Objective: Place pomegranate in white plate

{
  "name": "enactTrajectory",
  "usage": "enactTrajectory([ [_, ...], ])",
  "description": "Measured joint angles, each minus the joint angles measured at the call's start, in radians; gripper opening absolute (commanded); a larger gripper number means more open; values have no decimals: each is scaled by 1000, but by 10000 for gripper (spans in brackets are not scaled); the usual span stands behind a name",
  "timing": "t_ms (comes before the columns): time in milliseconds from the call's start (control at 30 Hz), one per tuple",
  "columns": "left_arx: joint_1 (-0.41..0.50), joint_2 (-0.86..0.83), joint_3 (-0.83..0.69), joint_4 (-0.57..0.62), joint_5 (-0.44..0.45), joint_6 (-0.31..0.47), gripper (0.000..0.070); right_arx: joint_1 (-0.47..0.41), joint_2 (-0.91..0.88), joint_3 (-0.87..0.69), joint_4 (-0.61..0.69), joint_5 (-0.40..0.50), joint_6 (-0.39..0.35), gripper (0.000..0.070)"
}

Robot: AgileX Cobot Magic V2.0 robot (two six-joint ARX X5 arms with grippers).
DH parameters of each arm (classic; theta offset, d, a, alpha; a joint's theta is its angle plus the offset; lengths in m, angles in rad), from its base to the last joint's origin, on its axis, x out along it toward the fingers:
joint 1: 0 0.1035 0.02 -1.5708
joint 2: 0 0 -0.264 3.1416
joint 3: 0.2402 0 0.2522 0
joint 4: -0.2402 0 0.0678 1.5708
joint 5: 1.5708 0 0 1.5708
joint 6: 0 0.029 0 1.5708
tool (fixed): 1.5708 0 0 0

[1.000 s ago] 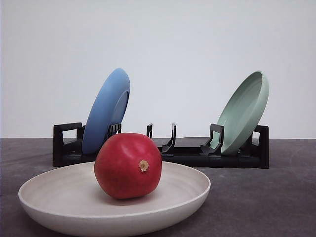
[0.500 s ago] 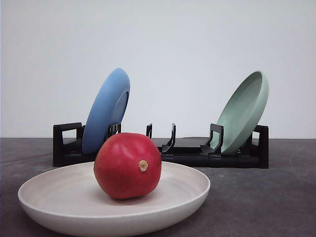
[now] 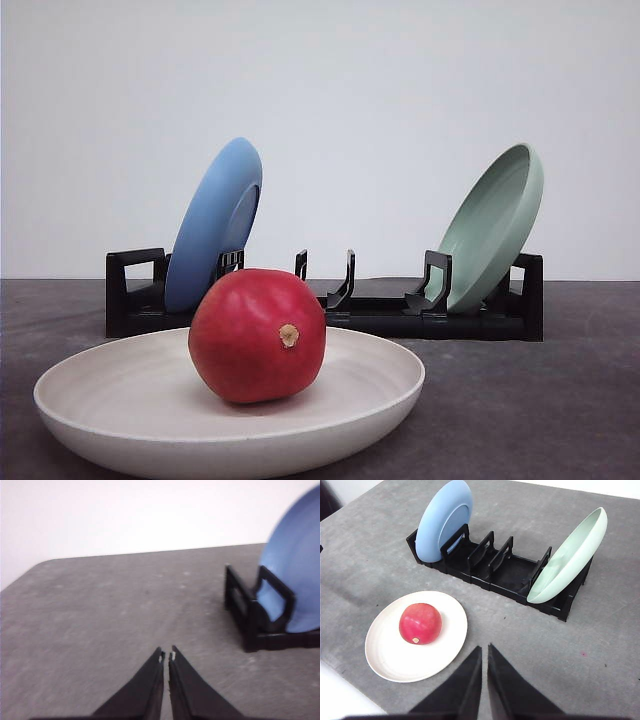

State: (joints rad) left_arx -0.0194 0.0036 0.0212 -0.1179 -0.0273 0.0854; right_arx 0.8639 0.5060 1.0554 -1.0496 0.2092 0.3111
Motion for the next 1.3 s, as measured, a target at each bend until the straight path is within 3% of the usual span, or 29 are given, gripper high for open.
enactTrajectory([
  [300, 4, 1, 0, -67, 0, -7, 0, 0, 0, 0, 0, 0, 0, 15],
  [1300, 4, 0, 0, -67, 0, -26, 0, 0, 0, 0, 1, 0, 0, 15],
])
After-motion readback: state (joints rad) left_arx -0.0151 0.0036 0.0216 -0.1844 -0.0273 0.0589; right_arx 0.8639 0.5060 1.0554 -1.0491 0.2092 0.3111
